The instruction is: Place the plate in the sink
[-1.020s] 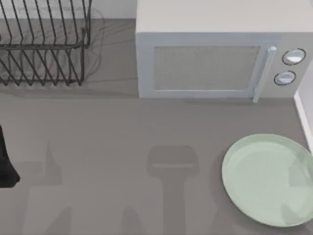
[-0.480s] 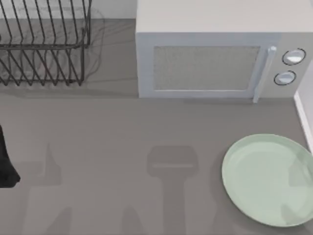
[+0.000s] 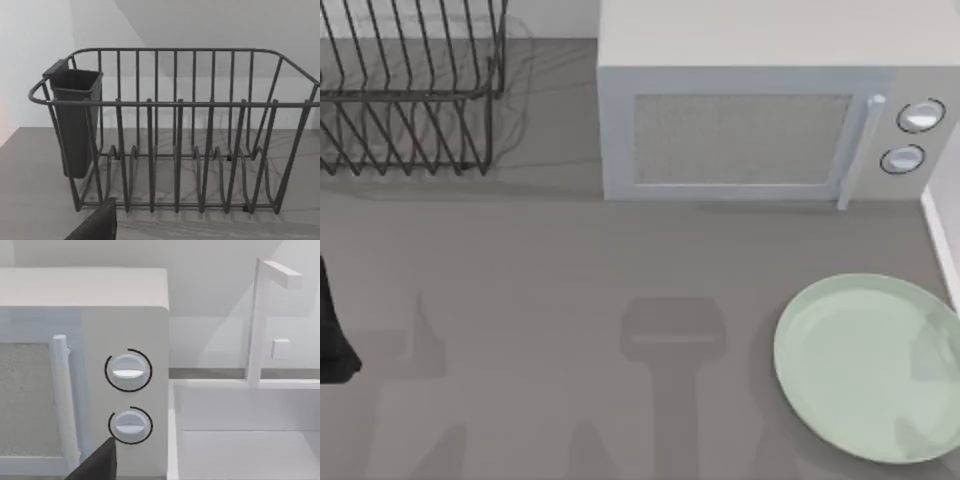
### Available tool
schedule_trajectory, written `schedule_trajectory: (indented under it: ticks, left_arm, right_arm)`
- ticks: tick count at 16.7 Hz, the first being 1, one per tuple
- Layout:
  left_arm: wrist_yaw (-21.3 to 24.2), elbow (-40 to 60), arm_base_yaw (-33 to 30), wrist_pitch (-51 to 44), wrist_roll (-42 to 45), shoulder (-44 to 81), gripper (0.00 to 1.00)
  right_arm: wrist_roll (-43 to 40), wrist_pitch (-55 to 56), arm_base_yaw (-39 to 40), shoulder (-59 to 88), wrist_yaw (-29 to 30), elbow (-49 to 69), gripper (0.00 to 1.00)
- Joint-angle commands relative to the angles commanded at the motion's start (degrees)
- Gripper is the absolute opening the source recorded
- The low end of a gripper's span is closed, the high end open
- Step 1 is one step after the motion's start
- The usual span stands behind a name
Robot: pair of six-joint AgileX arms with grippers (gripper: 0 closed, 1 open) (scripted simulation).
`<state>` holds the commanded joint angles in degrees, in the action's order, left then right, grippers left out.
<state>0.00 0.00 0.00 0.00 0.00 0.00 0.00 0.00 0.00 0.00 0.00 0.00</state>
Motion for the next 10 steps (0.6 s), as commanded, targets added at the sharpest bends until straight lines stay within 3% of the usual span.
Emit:
schedule_trajectory:
  ticks: [5, 10]
  left_arm:
    - [0.00, 0.00, 0.00, 0.00, 0.00, 0.00, 1.00]
    - [0.00, 0.00, 0.00, 0.00, 0.00, 0.00, 1.00]
  right_arm:
    - [1.73, -2.88, 1.69, 3.65, 0.00, 3.54, 1.00]
    - [8.89, -14.82, 8.70, 21.66, 0.01, 18.49, 1.00]
